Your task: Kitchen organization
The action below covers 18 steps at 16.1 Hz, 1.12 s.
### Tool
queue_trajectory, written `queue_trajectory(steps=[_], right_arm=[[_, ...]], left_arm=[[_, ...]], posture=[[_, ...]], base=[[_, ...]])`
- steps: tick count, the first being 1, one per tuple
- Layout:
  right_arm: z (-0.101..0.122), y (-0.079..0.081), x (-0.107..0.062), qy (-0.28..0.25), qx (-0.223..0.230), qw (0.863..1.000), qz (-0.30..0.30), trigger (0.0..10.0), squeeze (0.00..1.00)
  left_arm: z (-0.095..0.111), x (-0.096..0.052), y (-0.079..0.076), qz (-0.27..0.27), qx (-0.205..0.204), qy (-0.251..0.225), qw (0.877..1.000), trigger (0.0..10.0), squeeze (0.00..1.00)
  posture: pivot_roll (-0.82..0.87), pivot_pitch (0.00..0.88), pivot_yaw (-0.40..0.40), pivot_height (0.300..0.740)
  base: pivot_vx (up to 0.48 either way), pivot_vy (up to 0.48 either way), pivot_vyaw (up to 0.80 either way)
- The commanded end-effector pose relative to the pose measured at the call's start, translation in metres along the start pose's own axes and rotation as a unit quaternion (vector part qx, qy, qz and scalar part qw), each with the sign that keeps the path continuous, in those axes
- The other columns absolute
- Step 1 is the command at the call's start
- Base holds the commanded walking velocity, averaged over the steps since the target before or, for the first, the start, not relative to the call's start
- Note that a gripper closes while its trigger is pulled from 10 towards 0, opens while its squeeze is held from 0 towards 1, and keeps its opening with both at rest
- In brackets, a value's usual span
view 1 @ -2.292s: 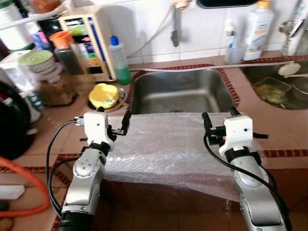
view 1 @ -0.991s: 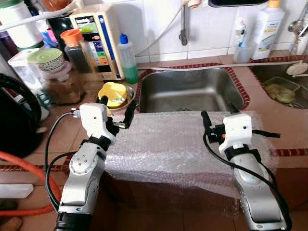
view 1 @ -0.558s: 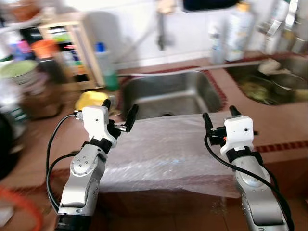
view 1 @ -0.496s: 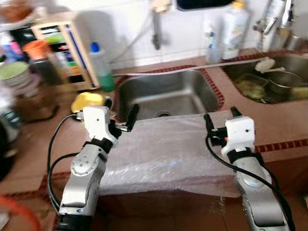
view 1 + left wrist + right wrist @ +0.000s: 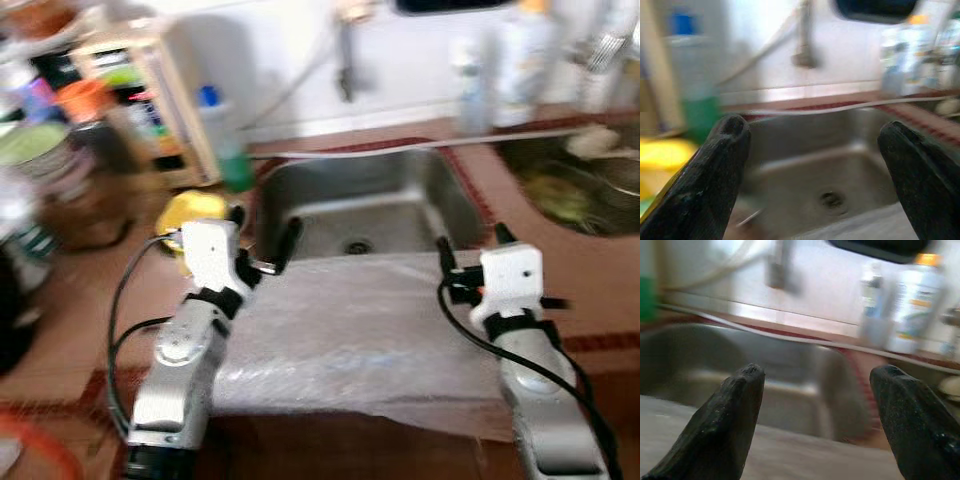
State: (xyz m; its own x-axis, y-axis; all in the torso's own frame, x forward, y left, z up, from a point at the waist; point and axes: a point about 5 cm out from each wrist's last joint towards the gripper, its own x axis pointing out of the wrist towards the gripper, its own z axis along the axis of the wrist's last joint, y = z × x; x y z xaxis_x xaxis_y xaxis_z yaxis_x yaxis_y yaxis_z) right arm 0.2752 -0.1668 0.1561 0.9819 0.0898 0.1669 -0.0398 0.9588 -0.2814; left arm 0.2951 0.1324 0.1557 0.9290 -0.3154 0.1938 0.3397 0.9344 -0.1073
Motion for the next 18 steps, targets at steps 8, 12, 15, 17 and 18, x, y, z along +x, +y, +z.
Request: queue_trajectory(steps=[8,12,15,17,18], right_arm=[[0.003,0.0037,-0.0007,-0.002,-0.001,1.0,0.01,10.0,0.0],[0.0015,0.0041,-0.0003,0.002,-0.001,1.0,0.01,10.0,0.0],[0.0022,0.0046,0.0002,-0.001,0.0,1.0,0.013,10.0,0.0],[0.0024,0.0049,0.0008,-0.001,-0.001,1.0,0.014,10.0,0.0],[0.0024,0.005,0.001,-0.002,-0.002,1.0,0.014,10.0,0.0]], left_arm=[[-0.0025,-0.0044,0.003,0.009,-0.001,0.011,1.0,10.0,0.0],[-0.003,-0.0036,0.002,0.009,0.001,0.013,1.0,10.0,0.0],[-0.001,-0.0034,0.0009,-0.001,0.008,0.007,1.0,10.0,0.0],[-0.0013,-0.0041,-0.001,-0.008,-0.001,0.006,1.0,10.0,0.0],[-0.0012,-0.0047,-0.0021,-0.013,-0.005,0.004,1.0,10.0,0.0]], posture=[[-0.31,0.057,0.155,0.74],[-0.31,0.057,0.155,0.74],[-0.31,0.055,0.154,0.74],[-0.31,0.053,0.153,0.74],[-0.31,0.052,0.152,0.74]], base=[[0.0,0.0,0.0],[0.0,0.0,-0.59],[0.0,0.0,-0.14],[0.0,0.0,0.0],[0.247,0.0,0.0]])
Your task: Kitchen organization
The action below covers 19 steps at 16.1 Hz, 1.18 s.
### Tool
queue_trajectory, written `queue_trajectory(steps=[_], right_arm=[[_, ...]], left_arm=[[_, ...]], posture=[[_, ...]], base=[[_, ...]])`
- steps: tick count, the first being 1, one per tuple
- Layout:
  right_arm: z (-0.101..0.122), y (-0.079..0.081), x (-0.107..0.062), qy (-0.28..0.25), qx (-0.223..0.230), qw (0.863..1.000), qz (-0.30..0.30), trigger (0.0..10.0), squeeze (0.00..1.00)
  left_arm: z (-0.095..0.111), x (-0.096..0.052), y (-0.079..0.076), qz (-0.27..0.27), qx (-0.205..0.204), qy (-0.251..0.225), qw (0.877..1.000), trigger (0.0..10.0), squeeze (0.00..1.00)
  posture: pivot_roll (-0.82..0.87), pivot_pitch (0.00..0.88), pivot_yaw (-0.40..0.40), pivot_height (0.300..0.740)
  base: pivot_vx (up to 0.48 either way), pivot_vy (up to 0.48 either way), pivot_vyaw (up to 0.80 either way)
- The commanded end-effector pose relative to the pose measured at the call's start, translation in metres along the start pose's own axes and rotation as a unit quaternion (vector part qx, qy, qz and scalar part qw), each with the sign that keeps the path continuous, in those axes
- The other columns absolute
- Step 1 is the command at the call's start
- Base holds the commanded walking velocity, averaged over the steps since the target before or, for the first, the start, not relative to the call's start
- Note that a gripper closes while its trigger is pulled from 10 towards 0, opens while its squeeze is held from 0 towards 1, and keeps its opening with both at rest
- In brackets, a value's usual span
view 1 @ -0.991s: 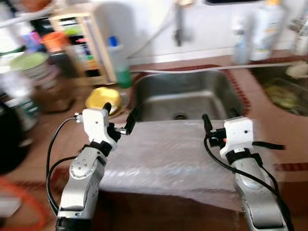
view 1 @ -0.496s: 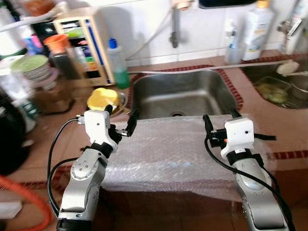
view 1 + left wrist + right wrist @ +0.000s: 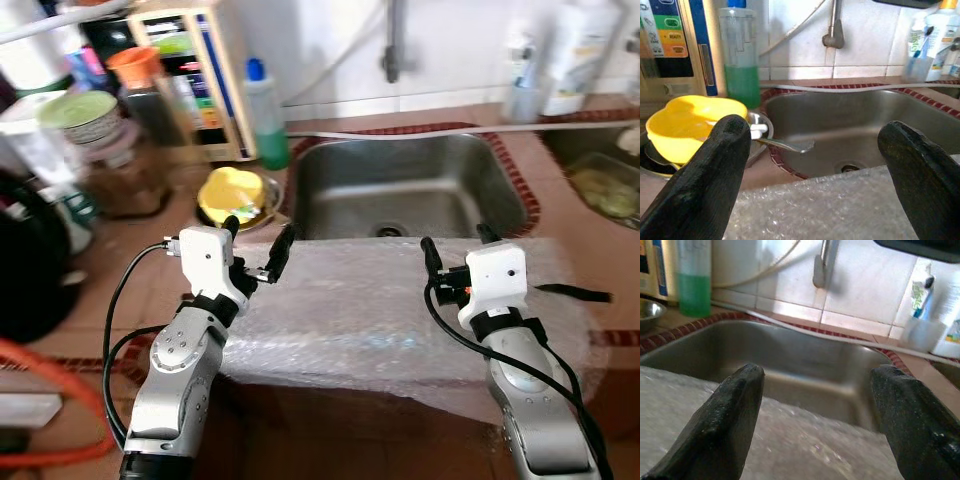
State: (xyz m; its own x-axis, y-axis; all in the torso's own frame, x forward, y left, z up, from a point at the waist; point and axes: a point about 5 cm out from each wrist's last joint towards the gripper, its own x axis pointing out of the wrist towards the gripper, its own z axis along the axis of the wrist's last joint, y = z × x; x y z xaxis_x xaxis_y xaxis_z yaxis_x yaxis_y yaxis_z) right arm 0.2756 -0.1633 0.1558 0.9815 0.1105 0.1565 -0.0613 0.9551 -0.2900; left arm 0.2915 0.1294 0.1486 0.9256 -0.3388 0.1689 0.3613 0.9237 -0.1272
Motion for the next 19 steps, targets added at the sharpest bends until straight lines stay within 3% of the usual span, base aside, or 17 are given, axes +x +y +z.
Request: queue_trajectory(steps=[1,12,17,19], right_arm=[[0.002,0.001,0.0,-0.004,0.0,1.0,0.003,10.0,0.0],[0.006,0.001,-0.003,-0.007,0.01,1.0,-0.003,10.0,0.0],[0.011,-0.007,-0.024,0.009,0.044,0.999,-0.026,10.0,0.0],[0.01,-0.006,-0.031,0.016,0.047,0.998,-0.023,10.0,0.0]], left_arm=[[0.006,-0.001,-0.001,-0.01,0.002,-0.013,1.0,10.0,0.0],[0.006,-0.003,0.001,-0.008,0.006,-0.008,1.0,10.0,0.0],[0.003,-0.022,0.008,0.014,0.014,0.003,1.0,10.0,0.0],[0.002,-0.031,0.015,0.037,0.037,0.012,0.999,10.0,0.0]], posture=[[-0.31,0.052,0.152,0.74],[-0.31,0.054,0.152,0.74],[-0.31,0.059,0.148,0.74],[-0.31,0.064,0.154,0.74]], base=[[0.307,0.0,0.0],[0.288,0.0,0.0],[0.0,0.0,0.0],[0.0,0.0,0.0]])
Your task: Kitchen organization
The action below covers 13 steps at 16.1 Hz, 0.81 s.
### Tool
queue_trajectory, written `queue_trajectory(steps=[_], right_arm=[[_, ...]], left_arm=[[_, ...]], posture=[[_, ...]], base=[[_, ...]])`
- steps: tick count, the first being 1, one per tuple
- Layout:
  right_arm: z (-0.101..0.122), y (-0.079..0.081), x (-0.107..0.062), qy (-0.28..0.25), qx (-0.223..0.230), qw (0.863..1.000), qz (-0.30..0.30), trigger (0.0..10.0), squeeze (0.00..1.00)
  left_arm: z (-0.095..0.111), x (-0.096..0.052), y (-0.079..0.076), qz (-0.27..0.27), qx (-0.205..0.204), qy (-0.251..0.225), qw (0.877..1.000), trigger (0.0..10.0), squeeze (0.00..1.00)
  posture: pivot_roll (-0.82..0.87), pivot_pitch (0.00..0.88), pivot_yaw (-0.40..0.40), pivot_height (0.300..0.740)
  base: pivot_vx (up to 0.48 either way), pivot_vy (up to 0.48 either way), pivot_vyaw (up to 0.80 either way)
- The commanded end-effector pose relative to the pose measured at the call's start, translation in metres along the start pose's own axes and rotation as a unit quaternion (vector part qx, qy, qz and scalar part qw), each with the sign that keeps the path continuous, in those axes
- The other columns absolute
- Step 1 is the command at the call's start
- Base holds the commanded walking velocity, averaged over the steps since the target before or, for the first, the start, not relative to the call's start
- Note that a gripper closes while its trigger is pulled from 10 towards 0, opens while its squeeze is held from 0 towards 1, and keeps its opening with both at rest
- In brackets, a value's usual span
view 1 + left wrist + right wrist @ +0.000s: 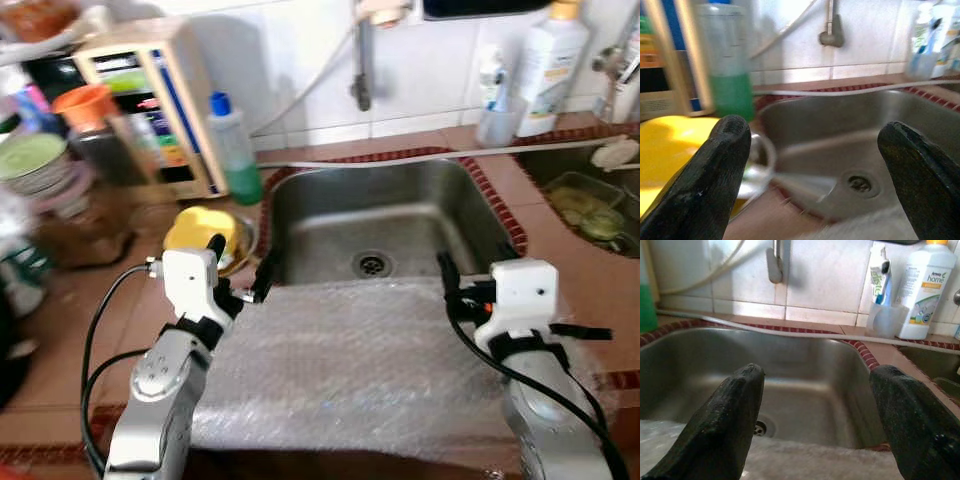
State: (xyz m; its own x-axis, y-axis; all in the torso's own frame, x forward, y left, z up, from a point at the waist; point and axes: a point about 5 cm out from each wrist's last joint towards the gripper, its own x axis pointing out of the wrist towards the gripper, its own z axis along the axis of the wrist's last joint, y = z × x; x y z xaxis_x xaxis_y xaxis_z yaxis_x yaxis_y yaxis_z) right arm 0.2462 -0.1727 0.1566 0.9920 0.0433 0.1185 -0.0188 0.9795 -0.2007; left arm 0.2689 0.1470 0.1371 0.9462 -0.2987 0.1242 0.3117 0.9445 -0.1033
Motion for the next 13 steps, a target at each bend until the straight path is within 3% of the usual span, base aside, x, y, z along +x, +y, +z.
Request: queue_trajectory(steps=[1,13], right_arm=[[0.0063,0.0016,-0.001,-0.01,0.004,1.0,0.007,10.0,0.0],[0.0153,0.0082,0.0081,-0.024,-0.006,0.999,0.042,10.0,0.0]], left_arm=[[0.0075,-0.0025,0.0067,0.014,0.017,-0.009,1.0,10.0,0.0],[0.0057,0.0074,0.0139,0.042,0.031,-0.011,0.999,10.0,0.0]], posture=[[-0.32,0.065,0.158,0.74],[-0.31,0.082,0.154,0.74]], base=[[0.0,0.0,0.0],[0.0,0.0,0.0]])
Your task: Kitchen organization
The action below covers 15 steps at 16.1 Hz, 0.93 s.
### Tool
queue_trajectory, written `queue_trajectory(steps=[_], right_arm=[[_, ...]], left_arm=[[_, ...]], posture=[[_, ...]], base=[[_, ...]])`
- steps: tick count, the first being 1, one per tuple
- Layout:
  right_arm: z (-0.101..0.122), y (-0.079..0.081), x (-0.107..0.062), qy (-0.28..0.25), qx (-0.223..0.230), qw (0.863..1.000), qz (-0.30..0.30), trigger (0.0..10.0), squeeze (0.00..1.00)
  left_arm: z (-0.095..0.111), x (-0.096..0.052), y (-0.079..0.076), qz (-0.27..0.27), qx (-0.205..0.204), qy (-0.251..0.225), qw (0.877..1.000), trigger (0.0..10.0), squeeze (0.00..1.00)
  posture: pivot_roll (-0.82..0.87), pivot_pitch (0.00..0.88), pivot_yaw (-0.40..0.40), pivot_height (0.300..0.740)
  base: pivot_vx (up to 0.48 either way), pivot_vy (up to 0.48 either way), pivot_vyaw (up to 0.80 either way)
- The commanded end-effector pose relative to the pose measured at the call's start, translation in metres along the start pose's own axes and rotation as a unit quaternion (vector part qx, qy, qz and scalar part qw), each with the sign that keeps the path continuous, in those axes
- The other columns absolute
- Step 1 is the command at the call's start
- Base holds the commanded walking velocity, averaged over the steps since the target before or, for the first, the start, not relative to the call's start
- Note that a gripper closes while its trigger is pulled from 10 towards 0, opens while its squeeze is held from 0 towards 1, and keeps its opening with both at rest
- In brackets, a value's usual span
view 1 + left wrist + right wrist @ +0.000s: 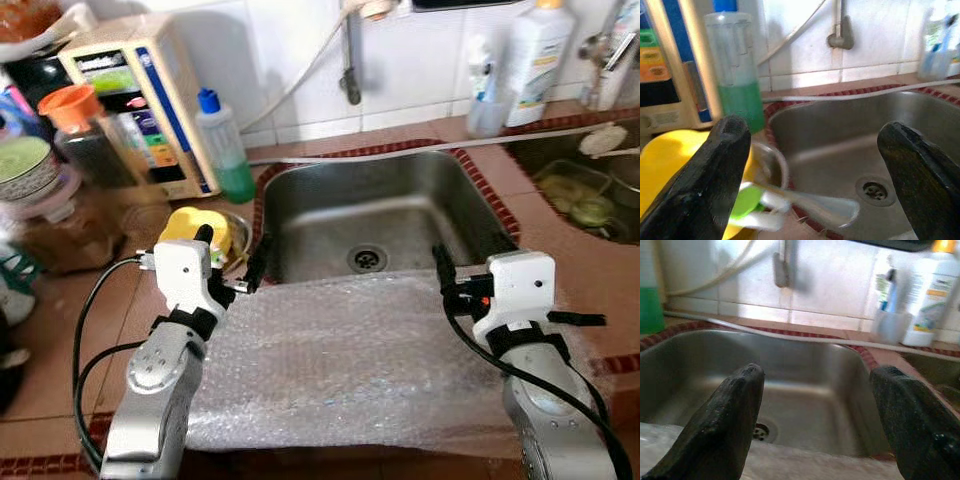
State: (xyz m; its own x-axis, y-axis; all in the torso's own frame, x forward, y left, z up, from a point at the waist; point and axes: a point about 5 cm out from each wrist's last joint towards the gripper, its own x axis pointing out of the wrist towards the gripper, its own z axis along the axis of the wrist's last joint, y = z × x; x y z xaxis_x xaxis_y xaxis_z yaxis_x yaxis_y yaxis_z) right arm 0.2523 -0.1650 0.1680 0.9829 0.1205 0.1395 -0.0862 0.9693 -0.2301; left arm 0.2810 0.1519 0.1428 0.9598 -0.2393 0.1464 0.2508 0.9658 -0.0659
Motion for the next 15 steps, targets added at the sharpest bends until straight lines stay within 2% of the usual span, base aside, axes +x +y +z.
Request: queue_trajectory(steps=[1,6,8,15], right_arm=[[0.006,0.009,0.005,-0.008,0.01,0.999,0.038,10.0,0.0],[0.01,0.013,0.009,-0.013,0.014,0.998,0.054,10.0,0.0],[0.011,0.015,0.008,-0.011,0.015,0.998,0.059,10.0,0.0],[0.009,0.021,0.003,-0.001,0.022,0.995,0.097,10.0,0.0]], left_arm=[[-0.01,0.004,0.01,0.008,0.016,0.011,1.0,10.0,0.0],[-0.018,0.014,0.022,0.016,0.035,0.024,0.999,10.0,0.0],[-0.018,0.018,0.026,0.027,0.041,0.014,0.999,10.0,0.0],[-0.024,0.016,0.039,0.03,0.061,0.022,0.997,10.0,0.0]], posture=[[-0.31,0.086,0.153,0.74],[-0.33,0.094,0.157,0.74],[-0.34,0.095,0.158,0.74],[-0.34,0.096,0.16,0.74]], base=[[0.0,0.0,0.0],[0.0,0.0,0.0],[0.0,0.0,0.0],[0.0,0.0,0.0]])
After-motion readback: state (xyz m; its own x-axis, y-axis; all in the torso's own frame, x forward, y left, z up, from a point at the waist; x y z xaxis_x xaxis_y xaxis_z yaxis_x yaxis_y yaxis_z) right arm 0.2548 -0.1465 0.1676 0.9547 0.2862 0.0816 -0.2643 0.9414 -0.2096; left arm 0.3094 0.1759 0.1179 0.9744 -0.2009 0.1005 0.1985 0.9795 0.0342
